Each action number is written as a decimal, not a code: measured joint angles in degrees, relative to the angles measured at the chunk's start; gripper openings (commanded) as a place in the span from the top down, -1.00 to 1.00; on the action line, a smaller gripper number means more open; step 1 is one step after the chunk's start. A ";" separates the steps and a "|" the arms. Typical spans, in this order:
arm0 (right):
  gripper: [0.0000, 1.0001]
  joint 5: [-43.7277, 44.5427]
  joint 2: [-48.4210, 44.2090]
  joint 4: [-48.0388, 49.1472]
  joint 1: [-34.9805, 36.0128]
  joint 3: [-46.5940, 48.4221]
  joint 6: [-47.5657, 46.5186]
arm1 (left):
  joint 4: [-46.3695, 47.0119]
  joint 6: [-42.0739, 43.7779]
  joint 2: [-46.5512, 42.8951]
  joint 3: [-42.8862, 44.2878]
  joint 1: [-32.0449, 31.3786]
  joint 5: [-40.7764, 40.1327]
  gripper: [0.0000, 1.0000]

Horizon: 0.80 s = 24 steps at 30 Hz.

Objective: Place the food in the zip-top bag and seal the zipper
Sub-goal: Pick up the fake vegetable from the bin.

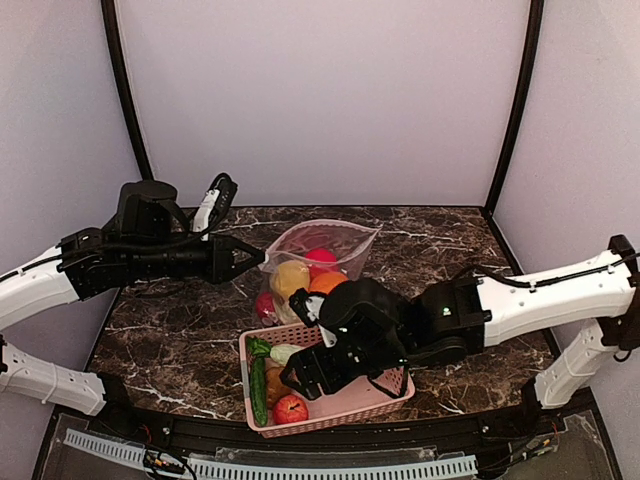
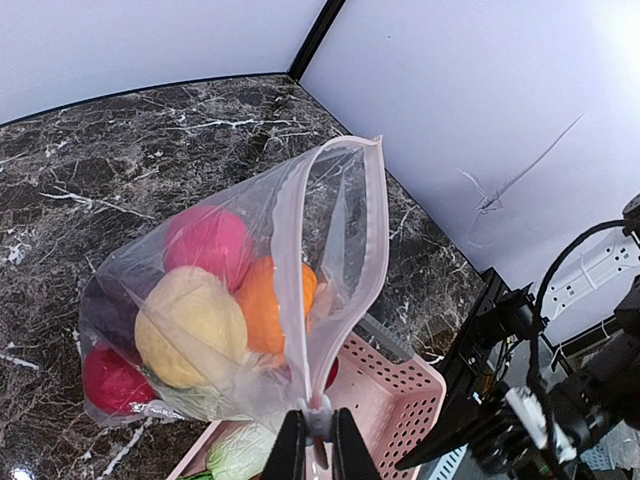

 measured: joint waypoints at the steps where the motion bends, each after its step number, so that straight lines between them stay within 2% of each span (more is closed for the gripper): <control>1: -0.56 0.70 1.86 -0.46 0.61 1.44 0.13 | -0.02 0.00 0.00 0.00 0.00 0.13 0.99; 9: -0.46 5.18 13.75 -3.50 6.40 14.84 -1.86 | -0.09 0.00 0.00 0.00 0.42 0.98 0.99; 18: -0.34 8.17 23.54 -11.32 7.43 23.45 -1.51 | -0.04 -0.17 0.24 0.00 0.74 1.84 0.99; 21: -0.24 8.66 26.43 -14.08 7.43 25.46 -1.18 | 0.11 -0.17 0.81 0.00 0.74 2.14 0.99; 24: -0.05 8.79 27.58 -15.85 7.43 25.83 -0.94 | 0.17 -0.17 1.46 0.00 0.76 2.40 0.99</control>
